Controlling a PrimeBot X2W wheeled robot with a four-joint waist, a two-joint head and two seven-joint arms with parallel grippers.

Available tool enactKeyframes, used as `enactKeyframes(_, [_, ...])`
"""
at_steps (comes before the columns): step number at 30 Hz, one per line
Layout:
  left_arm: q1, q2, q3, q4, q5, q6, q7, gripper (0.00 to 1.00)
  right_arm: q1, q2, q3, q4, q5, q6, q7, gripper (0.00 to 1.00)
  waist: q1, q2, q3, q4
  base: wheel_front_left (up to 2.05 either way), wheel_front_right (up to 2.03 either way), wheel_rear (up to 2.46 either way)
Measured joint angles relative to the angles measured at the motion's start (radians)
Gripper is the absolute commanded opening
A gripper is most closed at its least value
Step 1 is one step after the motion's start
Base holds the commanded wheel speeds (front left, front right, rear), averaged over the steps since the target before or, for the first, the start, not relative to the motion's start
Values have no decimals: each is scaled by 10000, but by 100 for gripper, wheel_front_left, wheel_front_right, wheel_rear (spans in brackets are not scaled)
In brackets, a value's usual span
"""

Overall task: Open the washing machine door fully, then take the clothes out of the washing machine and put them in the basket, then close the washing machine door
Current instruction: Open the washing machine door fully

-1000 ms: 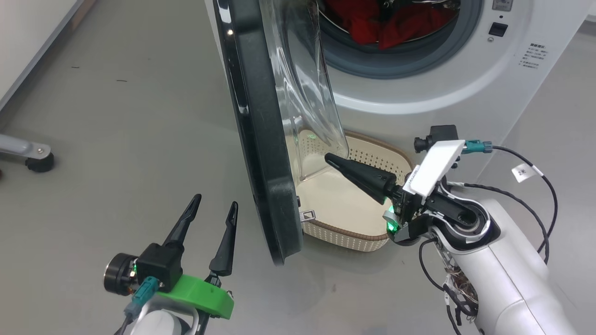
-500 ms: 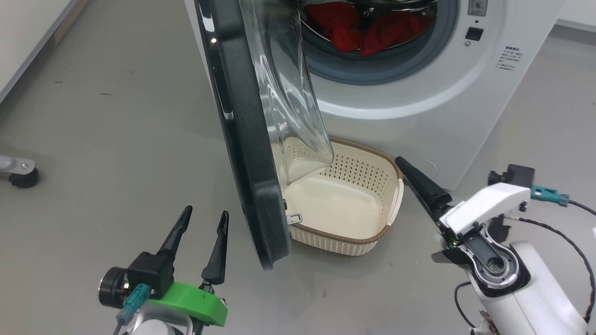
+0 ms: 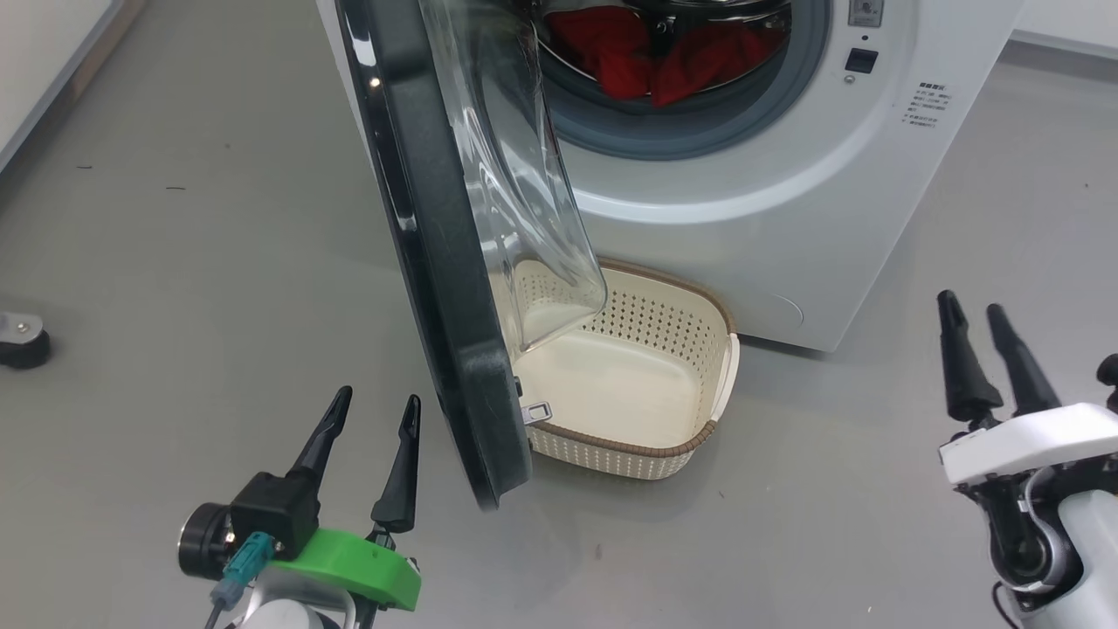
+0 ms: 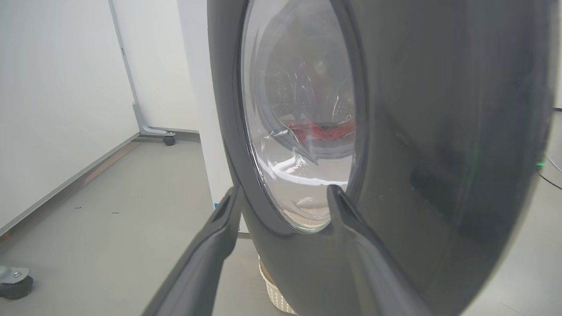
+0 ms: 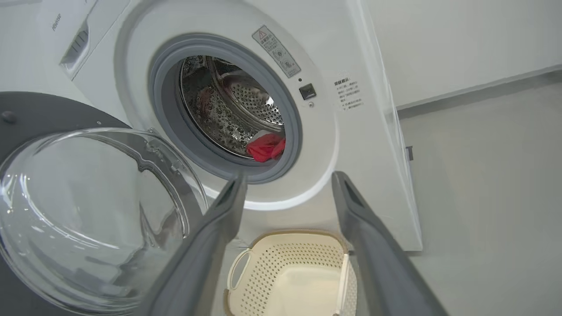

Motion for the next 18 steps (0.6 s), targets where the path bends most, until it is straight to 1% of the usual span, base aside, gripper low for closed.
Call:
enactKeyframes(2, [0,0,2,0,-59,0,0,100,12,-291,-58,0,-901,-17,-650,100,0,0,22,-30,0,0,0])
enactKeyframes(6, [0,0,2,0,-88,0,0,100,22,-894,-104,-29,-2608,-558,-1705,100,0,0,22,-44,0,0,0])
enactKeyframes(9, [0,0,2,2,-100,0,0,100,70,-1087,-92,-73,-3651,-1064,-1379,100,0,0,11,-44,0,0,0])
enactKeyframes(11, [0,0,2,6,-100,0,0,100,200,-1099,-88,-102,-4161,-1406,-1212,100,0,0,1,-42,0,0,0])
enactKeyframes(13, [0,0,2,10,-100,0,0,100,392,-1012,-79,-161,-4431,-1687,-1154,100,0,0,-7,-36,0,0,0])
enactKeyframes(15, [0,0,4,12,-100,0,0,100,570,-834,-73,-201,-4669,-1870,-1083,100,0,0,-13,-30,0,0,0])
enactKeyframes(18, [0,0,8,23,-100,0,0,100,715,-343,-280,-510,-4932,-2136,-1014,100,0,0,-12,-23,0,0,0])
